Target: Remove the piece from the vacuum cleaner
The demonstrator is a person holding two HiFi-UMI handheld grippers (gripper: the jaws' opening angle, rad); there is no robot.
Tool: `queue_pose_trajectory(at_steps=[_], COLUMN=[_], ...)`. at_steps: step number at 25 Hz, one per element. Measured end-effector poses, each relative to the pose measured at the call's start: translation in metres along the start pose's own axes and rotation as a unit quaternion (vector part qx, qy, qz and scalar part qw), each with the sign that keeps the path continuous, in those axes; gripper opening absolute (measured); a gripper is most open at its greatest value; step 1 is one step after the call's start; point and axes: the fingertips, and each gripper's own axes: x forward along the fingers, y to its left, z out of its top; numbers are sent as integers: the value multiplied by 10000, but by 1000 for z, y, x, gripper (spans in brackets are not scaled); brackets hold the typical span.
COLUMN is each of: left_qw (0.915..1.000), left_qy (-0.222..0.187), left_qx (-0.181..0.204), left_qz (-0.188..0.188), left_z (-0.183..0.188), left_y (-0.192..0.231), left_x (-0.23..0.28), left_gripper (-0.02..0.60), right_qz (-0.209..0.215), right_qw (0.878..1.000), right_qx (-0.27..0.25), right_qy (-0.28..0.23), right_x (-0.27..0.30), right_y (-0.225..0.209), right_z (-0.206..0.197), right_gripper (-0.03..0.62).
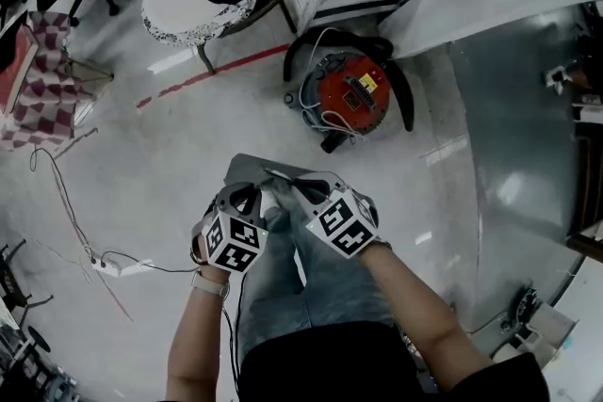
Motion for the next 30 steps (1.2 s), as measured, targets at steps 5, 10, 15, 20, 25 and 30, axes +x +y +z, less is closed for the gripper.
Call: queue_pose_trajectory(at_steps=[5, 10, 15, 20, 25, 30], left_qw=[9996, 9986, 9977, 9952, 9926, 9901], left_qy=[-212, -497, -653, -906, -1174, -1297], left_qx=[9, -44, 104, 315, 296, 534], left_qz=[170, 194, 155, 208, 51, 71], left_z=[42, 82, 115, 151, 173, 186], left_y=[-2, -2, -13, -18, -28, -31], left_x=[-55, -103, -144, -181, -214, -236], left_gripper=[48, 48, 48, 48, 48, 48], right_qz=[-138, -265, -346, -508, -659, -706], right_qw=[9995, 9983, 9967, 9935, 9907, 9882], right_qx=[-72, -207, -266, -67, -122, -151], right_qy=[-270, -479, -687, -1018, -1181, -1351], right_x=[-53, -103, -151, -196, -230, -254], right_y=[13, 19, 34, 43, 56, 64], right_z=[45, 84, 109, 129, 141, 153], right_gripper=[43, 43, 41, 41, 41, 41])
